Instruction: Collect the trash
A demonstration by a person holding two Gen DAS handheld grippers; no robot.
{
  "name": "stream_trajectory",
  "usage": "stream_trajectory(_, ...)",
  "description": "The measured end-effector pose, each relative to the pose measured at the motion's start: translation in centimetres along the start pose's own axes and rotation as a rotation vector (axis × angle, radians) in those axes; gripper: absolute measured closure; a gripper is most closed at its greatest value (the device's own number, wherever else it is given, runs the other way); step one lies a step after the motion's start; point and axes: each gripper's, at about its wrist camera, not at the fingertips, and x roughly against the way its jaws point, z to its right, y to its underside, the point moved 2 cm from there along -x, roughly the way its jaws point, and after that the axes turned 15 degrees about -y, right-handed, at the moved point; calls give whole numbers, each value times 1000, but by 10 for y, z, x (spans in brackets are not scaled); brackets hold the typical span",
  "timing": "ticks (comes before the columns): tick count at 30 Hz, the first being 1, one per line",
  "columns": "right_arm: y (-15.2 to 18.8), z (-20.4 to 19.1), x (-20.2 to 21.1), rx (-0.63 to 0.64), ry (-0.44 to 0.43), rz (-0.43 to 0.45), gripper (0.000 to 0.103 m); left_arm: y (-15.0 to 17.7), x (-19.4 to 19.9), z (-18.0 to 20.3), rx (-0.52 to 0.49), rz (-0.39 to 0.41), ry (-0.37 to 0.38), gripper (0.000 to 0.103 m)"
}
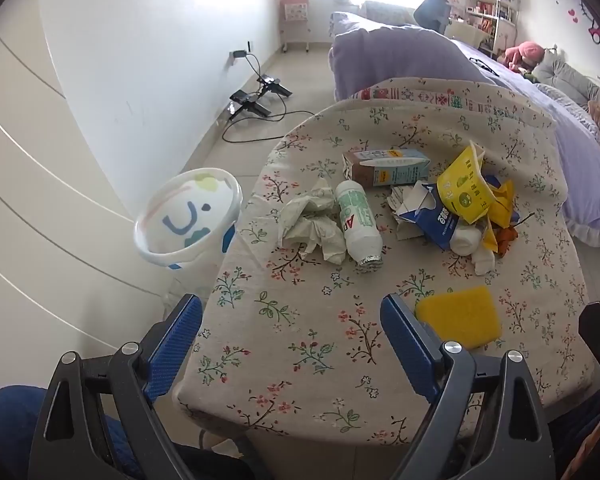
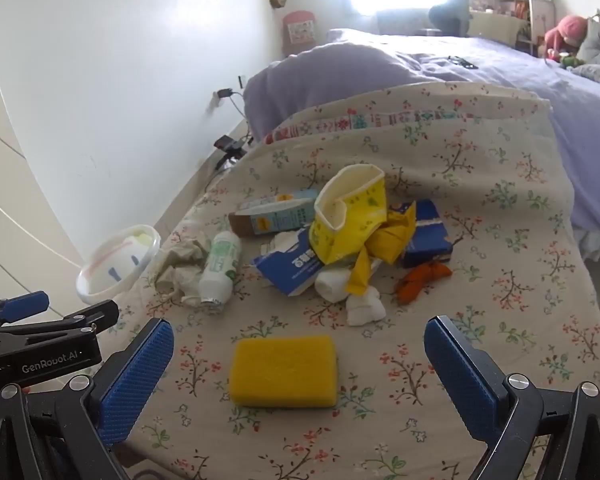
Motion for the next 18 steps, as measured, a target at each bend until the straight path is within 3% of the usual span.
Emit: stream_trajectory(18, 2, 7, -1, -17, -3, -5, 0, 2, -1, 3, -2, -11, 26, 11)
